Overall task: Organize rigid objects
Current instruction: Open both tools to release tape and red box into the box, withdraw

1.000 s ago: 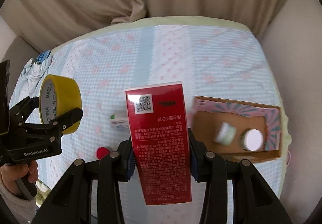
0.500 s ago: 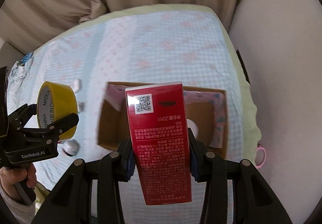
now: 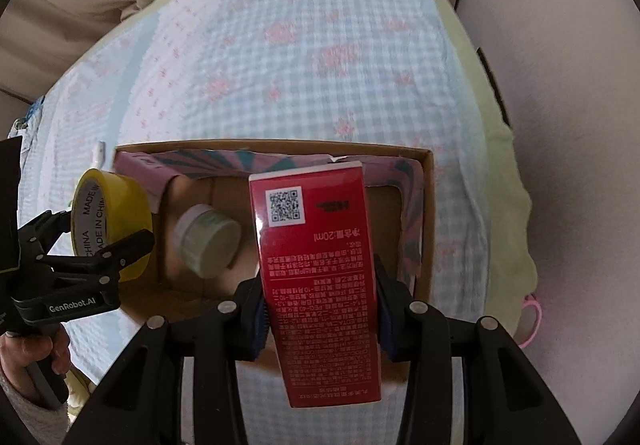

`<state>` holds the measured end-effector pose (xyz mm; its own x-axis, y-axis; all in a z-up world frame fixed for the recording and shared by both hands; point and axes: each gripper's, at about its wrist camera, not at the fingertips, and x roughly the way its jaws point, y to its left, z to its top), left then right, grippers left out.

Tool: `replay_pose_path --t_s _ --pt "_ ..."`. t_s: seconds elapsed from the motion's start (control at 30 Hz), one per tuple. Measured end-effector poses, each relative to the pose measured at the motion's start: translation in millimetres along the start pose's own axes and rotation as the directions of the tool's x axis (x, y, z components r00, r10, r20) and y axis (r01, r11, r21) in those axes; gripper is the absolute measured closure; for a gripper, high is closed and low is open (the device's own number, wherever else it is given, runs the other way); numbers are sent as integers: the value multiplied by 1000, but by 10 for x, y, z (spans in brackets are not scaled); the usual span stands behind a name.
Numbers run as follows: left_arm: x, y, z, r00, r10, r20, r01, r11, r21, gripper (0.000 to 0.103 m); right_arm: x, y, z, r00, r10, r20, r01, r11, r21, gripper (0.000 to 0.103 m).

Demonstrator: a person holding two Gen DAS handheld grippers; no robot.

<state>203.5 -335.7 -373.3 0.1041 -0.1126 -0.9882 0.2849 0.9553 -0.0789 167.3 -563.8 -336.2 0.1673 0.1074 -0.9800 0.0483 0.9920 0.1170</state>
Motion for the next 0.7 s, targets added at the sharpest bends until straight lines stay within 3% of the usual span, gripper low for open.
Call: replay_pose_path --t_s 0.3,0.37,0.4,0.43,0.7 --pt "167 -82 34 997 15 -74 -13 999 29 2 412 -81 85 996 20 -82 -20 1000 -4 61" --pt "94 -106 22 998 44 -44 -41 998 57 0 394 -88 105 997 33 -64 -33 999 5 37" --pt "56 -109 12 997 71 -35 -69 995 74 0 356 -93 115 998 38 -45 -38 999 7 6" --pt "40 -98 11 997 77 -30 -75 994 81 0 330 -103 121 999 41 -30 -41 999 2 0" --pt "-91 22 -99 998 69 -16 -67 995 76 0 235 -44 53 998 49 25 -49 999 -13 0"
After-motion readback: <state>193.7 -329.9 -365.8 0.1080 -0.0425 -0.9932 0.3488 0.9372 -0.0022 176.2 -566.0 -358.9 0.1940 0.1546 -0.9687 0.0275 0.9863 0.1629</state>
